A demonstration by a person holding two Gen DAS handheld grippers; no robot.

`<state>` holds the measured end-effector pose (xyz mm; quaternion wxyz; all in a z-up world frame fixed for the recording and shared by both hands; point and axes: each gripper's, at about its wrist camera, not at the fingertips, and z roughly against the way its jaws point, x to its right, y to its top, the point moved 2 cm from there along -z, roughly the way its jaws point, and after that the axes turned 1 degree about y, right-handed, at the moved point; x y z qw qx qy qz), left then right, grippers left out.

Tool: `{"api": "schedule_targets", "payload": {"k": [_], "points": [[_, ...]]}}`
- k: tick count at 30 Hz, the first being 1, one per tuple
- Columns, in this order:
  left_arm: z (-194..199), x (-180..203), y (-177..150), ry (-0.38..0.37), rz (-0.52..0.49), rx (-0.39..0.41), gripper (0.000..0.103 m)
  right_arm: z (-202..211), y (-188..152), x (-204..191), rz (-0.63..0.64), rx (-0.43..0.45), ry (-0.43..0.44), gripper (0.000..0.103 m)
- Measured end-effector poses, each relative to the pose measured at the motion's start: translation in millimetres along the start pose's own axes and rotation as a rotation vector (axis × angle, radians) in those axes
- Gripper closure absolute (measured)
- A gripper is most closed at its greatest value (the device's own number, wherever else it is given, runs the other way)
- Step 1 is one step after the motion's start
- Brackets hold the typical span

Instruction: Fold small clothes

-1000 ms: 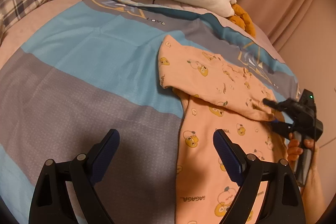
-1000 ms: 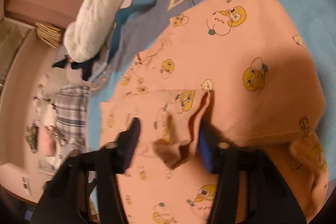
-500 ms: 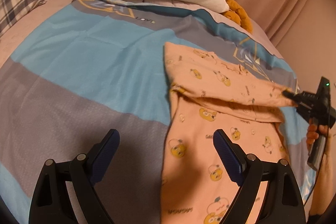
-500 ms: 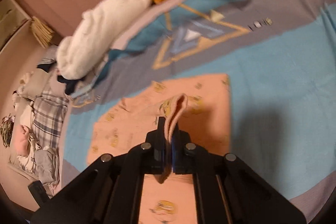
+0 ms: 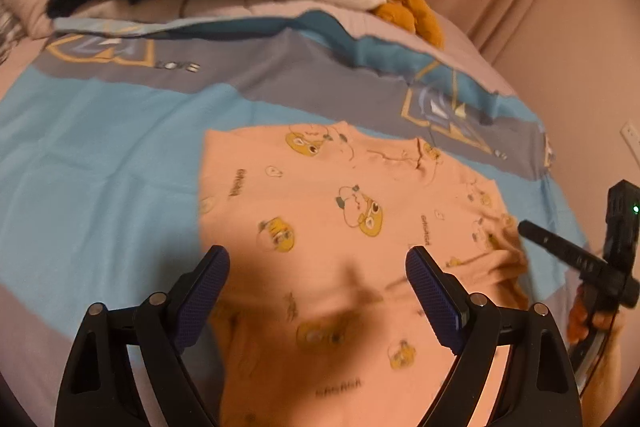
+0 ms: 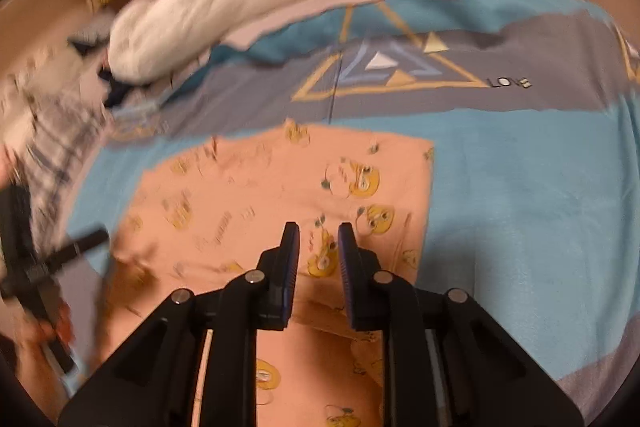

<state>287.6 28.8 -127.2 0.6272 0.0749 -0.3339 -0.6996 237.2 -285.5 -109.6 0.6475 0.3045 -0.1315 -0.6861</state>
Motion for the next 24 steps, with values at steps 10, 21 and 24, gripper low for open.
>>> {"api": "schedule_targets", "payload": {"k": [10,21,24], "points": [[-36,1,-15,0.164,-0.128,-0.127,0.027,-28,-18,14,0.051,-0.09,-0.127,0.083],[81,-39,-96,-0.034,0.089,-0.075,0.021,87,-104,33,-0.138,-0.034,0.089,0.054],[99,-46,-122,-0.105,0.154,-0.096,0.02,107,-140,42,-0.214,-0.053,0.126,0.049]]}}
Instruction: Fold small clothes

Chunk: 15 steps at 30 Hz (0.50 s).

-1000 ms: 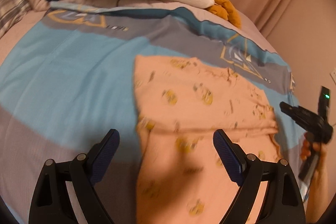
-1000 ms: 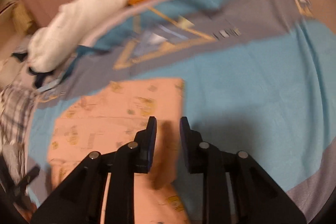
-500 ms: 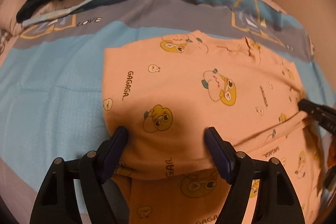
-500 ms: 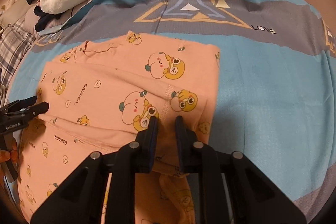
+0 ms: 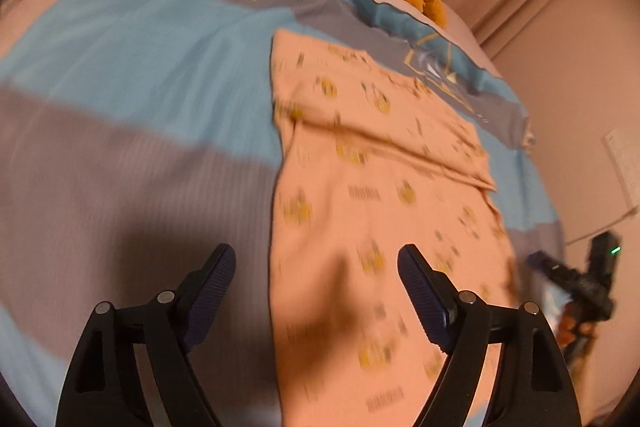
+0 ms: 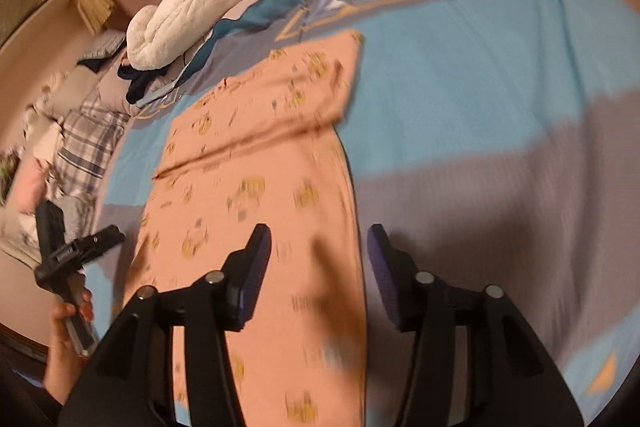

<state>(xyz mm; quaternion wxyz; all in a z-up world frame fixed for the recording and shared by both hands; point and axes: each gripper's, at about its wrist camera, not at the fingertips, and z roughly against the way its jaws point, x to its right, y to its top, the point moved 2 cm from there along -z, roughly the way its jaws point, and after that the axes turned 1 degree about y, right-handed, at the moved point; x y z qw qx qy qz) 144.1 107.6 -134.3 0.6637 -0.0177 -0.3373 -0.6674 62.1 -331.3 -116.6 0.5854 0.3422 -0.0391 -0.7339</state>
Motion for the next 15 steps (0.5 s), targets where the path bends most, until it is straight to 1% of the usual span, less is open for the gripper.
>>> {"api": "schedule_targets", "payload": {"k": [2,3,7,11,15], "points": [[7,-6,-17,-0.038,0.042,-0.014,0.018,7,-17,3,-0.016,-0.013,0.001,0.049],[8,-9,-23,-0.047,0.059,-0.023,0.018,11,-28,5,-0.023,-0.024,0.0,0.049],[10,-16,-48,-0.063,0.093,-0.047,0.017,19,-56,12,-0.052,-0.061,0.03,0.047],[13,-13,-63,-0.097,0.082,-0.045,0.017,19,-74,20,-0.075,-0.086,0.043,0.047],[8,-5,-71,-0.169,0.07,-0.055,0.017,15,-80,19,-0.076,-0.088,0.071,0.047]]}}
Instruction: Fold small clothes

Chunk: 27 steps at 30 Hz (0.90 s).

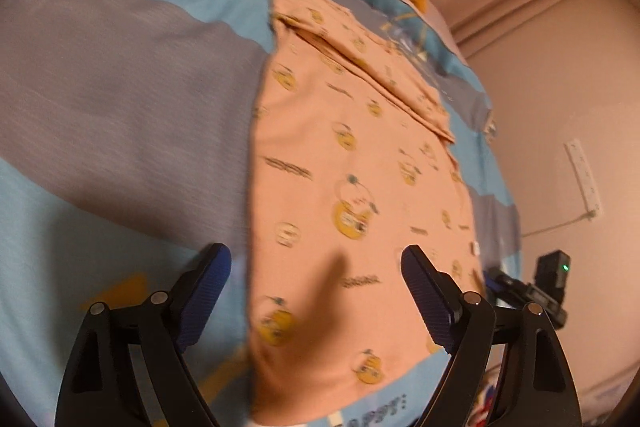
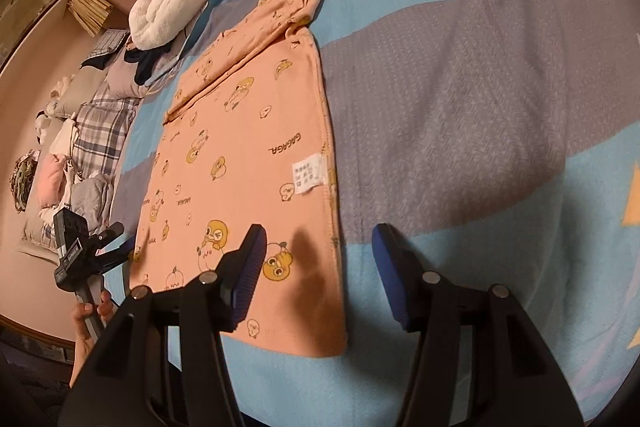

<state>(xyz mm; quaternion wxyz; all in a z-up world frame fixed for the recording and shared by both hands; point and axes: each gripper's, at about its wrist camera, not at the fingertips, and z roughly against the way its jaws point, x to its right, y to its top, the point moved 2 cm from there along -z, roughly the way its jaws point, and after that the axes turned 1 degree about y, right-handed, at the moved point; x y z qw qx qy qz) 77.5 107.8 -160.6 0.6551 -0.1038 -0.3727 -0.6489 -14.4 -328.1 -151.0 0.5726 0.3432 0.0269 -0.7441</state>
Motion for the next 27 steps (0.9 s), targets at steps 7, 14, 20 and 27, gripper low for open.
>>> {"api": "schedule_targets", "payload": {"k": [7,14,20,27], "points": [[-18,7,11,-0.092,-0.019,-0.021,0.017,-26,21,-13,0.043,-0.021,0.046,0.047],[-32,9,28,-0.177,0.023,-0.024,0.017,-47,46,-20,0.034,-0.017,0.099,0.048],[-25,13,9,-0.167,-0.024,-0.055,0.024,-42,35,-19,0.029,-0.048,0.125,0.056],[-12,13,-22,-0.175,-0.045,-0.081,0.027,-24,-4,-12,-0.001,-0.095,0.177,0.063]]}}
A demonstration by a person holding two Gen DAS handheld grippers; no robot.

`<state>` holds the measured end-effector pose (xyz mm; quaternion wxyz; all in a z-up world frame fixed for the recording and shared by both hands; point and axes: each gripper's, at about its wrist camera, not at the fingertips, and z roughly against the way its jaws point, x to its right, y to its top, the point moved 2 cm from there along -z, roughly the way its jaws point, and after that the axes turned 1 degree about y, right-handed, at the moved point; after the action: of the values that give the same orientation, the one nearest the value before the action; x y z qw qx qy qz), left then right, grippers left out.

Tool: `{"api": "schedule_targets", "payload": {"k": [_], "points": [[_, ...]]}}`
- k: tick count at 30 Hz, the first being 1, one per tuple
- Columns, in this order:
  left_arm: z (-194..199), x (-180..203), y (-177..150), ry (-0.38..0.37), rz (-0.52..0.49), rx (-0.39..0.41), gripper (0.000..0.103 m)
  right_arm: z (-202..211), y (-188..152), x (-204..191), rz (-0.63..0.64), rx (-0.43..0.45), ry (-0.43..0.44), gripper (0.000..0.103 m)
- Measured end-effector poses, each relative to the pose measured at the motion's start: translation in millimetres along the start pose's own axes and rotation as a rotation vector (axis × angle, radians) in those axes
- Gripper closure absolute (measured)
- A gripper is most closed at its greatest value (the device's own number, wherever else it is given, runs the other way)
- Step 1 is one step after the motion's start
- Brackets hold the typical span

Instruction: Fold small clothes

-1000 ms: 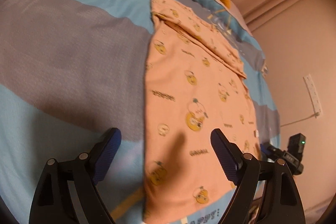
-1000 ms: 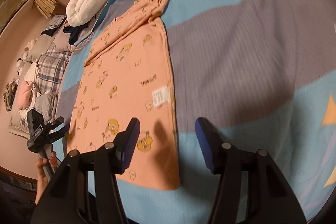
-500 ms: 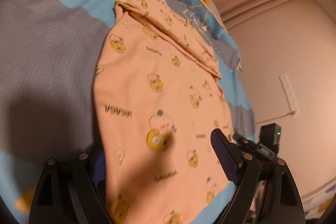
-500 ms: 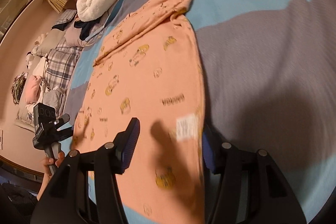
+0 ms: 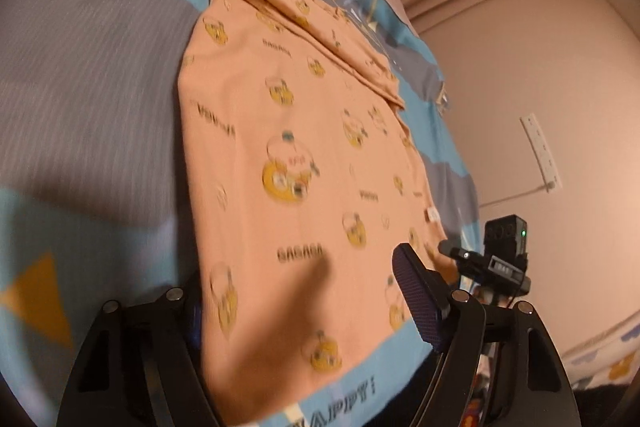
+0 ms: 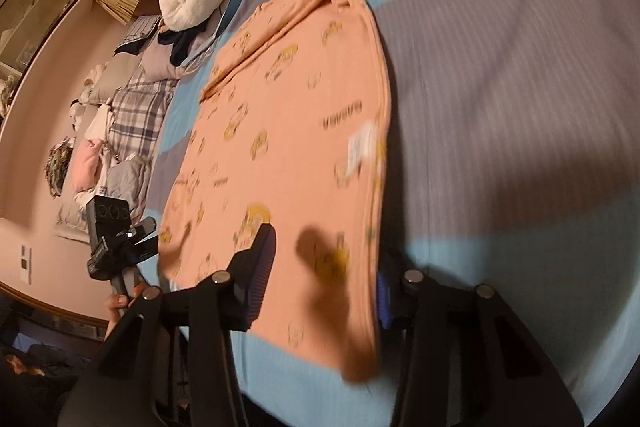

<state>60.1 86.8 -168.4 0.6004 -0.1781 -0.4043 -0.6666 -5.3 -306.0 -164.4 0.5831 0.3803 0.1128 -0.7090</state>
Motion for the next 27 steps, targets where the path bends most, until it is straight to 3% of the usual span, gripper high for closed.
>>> {"api": "schedule_targets", "payload": {"k": [2,4,6,8,11,17,22,27], "points": [[-1,1,-2,0.023,-0.008,0.0,0.032,1,-6,0,0.003,-0.002,-0.002,0.067],[-4,-3,2,0.03,0.029,0.003,0.046,-2,-6,2,-0.006,0.001,-0.012,0.078],[-4,-12,5,0.039,0.076,0.0,0.075,-4,-5,4,-0.017,-0.003,-0.018,0.084],[-1,-23,3,0.035,0.129,0.008,0.087,-3,-6,4,-0.013,-0.005,-0.025,0.093],[4,-34,-5,0.009,0.182,0.013,0.1,0,-10,7,-0.017,-0.009,-0.006,0.095],[8,-35,-12,-0.056,0.226,0.035,0.102,1,-21,-3,0.035,0.003,0.031,0.096],[12,-24,4,-0.155,0.233,0.074,0.103,7,-10,-10,0.008,0.071,0.145,0.097],[20,-5,29,-0.207,0.188,0.125,0.103,22,10,-24,0.012,0.16,0.259,0.097]]}}
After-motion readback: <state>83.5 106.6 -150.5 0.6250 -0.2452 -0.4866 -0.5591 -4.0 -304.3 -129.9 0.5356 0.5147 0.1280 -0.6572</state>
